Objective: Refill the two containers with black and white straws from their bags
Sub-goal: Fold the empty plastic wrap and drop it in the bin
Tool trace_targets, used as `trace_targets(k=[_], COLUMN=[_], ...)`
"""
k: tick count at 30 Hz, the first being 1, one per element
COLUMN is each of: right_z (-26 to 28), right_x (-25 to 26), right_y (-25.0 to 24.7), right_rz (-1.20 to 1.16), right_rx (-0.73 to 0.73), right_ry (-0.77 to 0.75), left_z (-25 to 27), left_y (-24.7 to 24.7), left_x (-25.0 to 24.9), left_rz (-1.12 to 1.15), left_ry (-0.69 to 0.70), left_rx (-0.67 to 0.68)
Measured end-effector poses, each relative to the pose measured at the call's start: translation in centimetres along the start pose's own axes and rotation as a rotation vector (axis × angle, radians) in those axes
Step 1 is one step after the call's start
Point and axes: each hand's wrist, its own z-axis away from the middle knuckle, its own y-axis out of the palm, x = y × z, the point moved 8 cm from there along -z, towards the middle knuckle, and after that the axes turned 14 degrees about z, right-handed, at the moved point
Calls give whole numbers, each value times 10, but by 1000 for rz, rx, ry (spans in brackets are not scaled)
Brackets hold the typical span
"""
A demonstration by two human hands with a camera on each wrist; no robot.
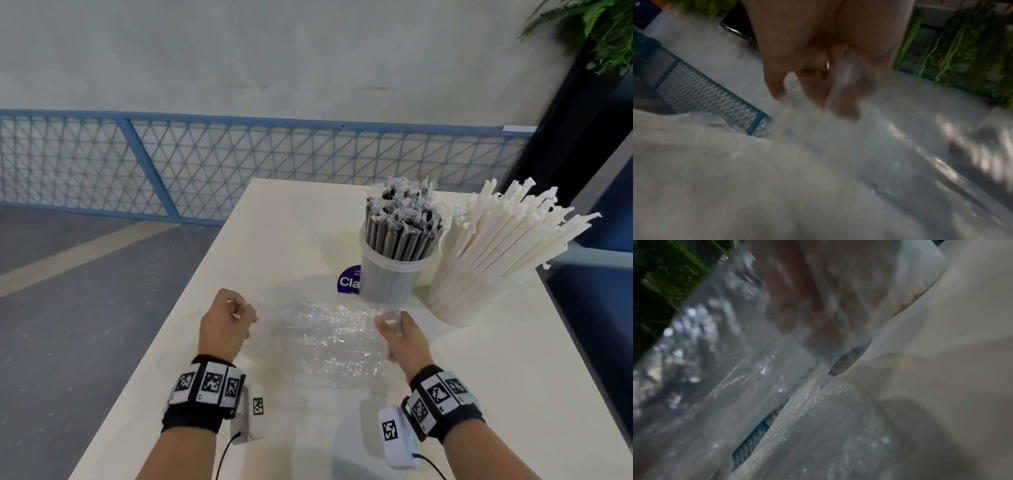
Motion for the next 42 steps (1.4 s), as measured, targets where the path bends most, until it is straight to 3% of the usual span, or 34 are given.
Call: trace_targets(k=[4, 6, 9, 13, 15, 17, 19, 23, 25, 28, 30, 33, 35, 38, 42], right_z=[13, 18, 18, 10, 6, 3, 2, 0, 0, 3, 7, 9, 8, 5, 5], right_x=[23, 34, 39, 31, 22, 14, 10, 10, 7, -2, -4, -5, -3, -1, -10], right_y=[0, 4, 8, 0, 1, 0, -5, -13, -16, -6, -1, -4, -9, -15, -14], right_rz=[-110, -203, -227, -217, -223, -255, -273, -199, -212, -261, -225, -229, -221, -144, -30], right_rx=[22, 47, 58, -46, -66, -71, -71, -108, -127, 19, 75, -12, -91, -161, -162], right_ry=[-119, -166, -187, -108, -45, 17, 39, 30, 60, 132, 115, 91, 84, 53, 73], left_z=[-12, -18, -25, -31, -31, -30, -29, -27, -25, -28, -29, -20, -15, -17, -21], left_y=[-4, -6, -11, -37, -29, -14, -8, -24, -26, -35, -34, -16, -16, -26, -20], left_x=[10, 15, 14, 14, 10, 6, 2, -10, -9, -4, -1, -2, -5, -8, -5], left_rz=[84, 71, -52, 80, 236, 348, 249, -78, -43, 70, 143, 31, -161, -226, -215], left_ry=[-307, -362, -236, -129, -111, -158, -133, 74, 101, 92, 62, 47, 111, 150, 170], left_rx=[161, 184, 140, -207, -159, 11, 134, -29, -81, -141, -97, 26, -26, -128, -47])
